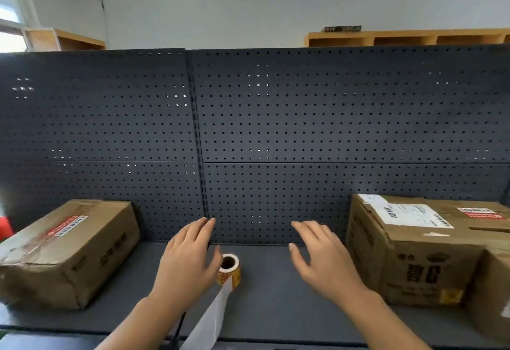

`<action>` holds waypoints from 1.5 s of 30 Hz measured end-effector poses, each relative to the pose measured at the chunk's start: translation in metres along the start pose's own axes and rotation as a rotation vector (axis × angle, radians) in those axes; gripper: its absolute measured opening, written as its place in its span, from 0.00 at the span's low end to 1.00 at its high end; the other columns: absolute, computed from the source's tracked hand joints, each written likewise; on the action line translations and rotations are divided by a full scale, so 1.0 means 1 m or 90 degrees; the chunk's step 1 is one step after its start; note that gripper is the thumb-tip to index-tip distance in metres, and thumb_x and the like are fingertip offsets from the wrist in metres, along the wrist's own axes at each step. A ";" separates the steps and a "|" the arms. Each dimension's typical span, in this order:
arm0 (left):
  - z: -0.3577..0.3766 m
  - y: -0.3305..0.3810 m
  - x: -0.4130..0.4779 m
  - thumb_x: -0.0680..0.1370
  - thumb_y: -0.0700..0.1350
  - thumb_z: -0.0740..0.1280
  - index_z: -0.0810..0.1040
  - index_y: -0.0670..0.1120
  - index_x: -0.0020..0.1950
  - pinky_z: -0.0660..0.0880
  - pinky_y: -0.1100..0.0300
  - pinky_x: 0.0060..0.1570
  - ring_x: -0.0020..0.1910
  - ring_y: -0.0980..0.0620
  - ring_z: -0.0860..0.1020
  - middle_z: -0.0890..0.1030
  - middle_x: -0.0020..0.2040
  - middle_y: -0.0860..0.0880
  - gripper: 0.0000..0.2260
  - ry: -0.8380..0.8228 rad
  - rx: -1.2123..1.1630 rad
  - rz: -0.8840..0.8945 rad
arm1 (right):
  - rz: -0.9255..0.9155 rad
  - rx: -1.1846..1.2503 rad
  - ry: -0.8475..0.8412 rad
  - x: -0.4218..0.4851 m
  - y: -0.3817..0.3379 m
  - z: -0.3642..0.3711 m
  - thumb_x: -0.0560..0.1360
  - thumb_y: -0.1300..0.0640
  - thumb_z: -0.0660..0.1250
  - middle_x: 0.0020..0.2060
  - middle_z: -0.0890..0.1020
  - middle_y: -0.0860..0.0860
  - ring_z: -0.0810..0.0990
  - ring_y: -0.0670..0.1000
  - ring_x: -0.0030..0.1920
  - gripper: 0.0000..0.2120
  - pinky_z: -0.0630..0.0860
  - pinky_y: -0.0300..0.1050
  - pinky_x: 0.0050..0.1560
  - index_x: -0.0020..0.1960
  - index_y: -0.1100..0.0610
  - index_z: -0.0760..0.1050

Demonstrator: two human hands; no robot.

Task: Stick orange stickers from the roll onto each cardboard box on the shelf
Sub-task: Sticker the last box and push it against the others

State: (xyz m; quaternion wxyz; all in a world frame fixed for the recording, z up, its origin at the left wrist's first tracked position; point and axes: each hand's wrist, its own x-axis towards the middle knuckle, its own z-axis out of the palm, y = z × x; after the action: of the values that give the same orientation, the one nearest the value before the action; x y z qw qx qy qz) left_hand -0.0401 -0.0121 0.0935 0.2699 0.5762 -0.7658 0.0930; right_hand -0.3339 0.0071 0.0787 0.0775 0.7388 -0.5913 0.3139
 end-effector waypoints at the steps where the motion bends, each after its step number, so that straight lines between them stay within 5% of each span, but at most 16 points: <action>1: -0.006 -0.013 -0.002 0.78 0.59 0.57 0.73 0.48 0.76 0.75 0.49 0.67 0.70 0.47 0.75 0.77 0.71 0.51 0.29 0.002 0.015 -0.009 | -0.003 0.003 -0.004 0.005 -0.011 0.007 0.82 0.40 0.54 0.64 0.76 0.43 0.74 0.46 0.64 0.27 0.75 0.44 0.63 0.75 0.51 0.71; 12: -0.058 -0.166 -0.030 0.77 0.58 0.59 0.75 0.49 0.72 0.77 0.46 0.61 0.63 0.43 0.78 0.79 0.65 0.51 0.26 0.042 0.062 -0.168 | -0.059 0.066 -0.066 0.057 -0.135 0.089 0.81 0.39 0.52 0.64 0.76 0.43 0.75 0.47 0.63 0.29 0.75 0.45 0.63 0.75 0.52 0.71; 21: -0.080 -0.283 -0.042 0.81 0.53 0.66 0.74 0.49 0.75 0.73 0.43 0.65 0.69 0.42 0.75 0.77 0.70 0.49 0.22 0.011 0.061 -0.305 | -0.089 0.122 -0.119 0.098 -0.231 0.153 0.83 0.43 0.57 0.66 0.73 0.42 0.72 0.47 0.65 0.25 0.74 0.44 0.62 0.77 0.51 0.67; 28: -0.093 -0.370 -0.039 0.83 0.53 0.62 0.74 0.47 0.73 0.71 0.43 0.66 0.70 0.40 0.71 0.74 0.71 0.45 0.20 0.011 0.031 -0.423 | -0.050 0.212 -0.188 0.121 -0.298 0.194 0.84 0.43 0.57 0.68 0.71 0.45 0.71 0.50 0.68 0.24 0.74 0.47 0.63 0.77 0.51 0.66; 36: -0.080 -0.431 -0.031 0.85 0.55 0.60 0.67 0.43 0.79 0.69 0.44 0.70 0.73 0.39 0.72 0.71 0.75 0.40 0.26 0.013 -0.154 -0.543 | 0.119 0.408 -0.231 0.132 -0.370 0.243 0.83 0.40 0.60 0.77 0.64 0.54 0.67 0.55 0.76 0.34 0.66 0.50 0.75 0.81 0.58 0.58; 39: -0.069 -0.437 -0.028 0.84 0.55 0.63 0.73 0.44 0.74 0.70 0.49 0.66 0.68 0.41 0.76 0.79 0.68 0.42 0.22 0.049 -0.291 -0.576 | 0.211 0.480 -0.249 0.139 -0.387 0.253 0.82 0.38 0.60 0.80 0.60 0.56 0.64 0.57 0.78 0.38 0.64 0.52 0.77 0.82 0.59 0.55; 42: -0.062 -0.435 -0.029 0.85 0.53 0.63 0.83 0.49 0.57 0.73 0.52 0.55 0.60 0.42 0.80 0.84 0.54 0.47 0.12 0.078 -0.398 -0.587 | 0.290 0.578 -0.312 0.139 -0.397 0.264 0.80 0.33 0.61 0.83 0.53 0.53 0.57 0.56 0.82 0.44 0.59 0.54 0.80 0.85 0.54 0.47; 45: -0.058 -0.423 -0.031 0.84 0.54 0.64 0.82 0.50 0.47 0.74 0.57 0.45 0.48 0.49 0.81 0.83 0.46 0.49 0.12 0.107 -0.548 -0.641 | 0.336 0.650 -0.339 0.129 -0.407 0.277 0.76 0.28 0.63 0.84 0.51 0.50 0.56 0.56 0.82 0.51 0.59 0.59 0.81 0.84 0.48 0.38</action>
State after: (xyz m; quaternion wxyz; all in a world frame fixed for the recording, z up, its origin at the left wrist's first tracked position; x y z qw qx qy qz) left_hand 0.3779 -0.0951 0.0549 0.5452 0.6950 -0.3483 -0.3136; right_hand 0.1577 -0.1164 0.0355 -0.5140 0.5650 -0.5284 0.3705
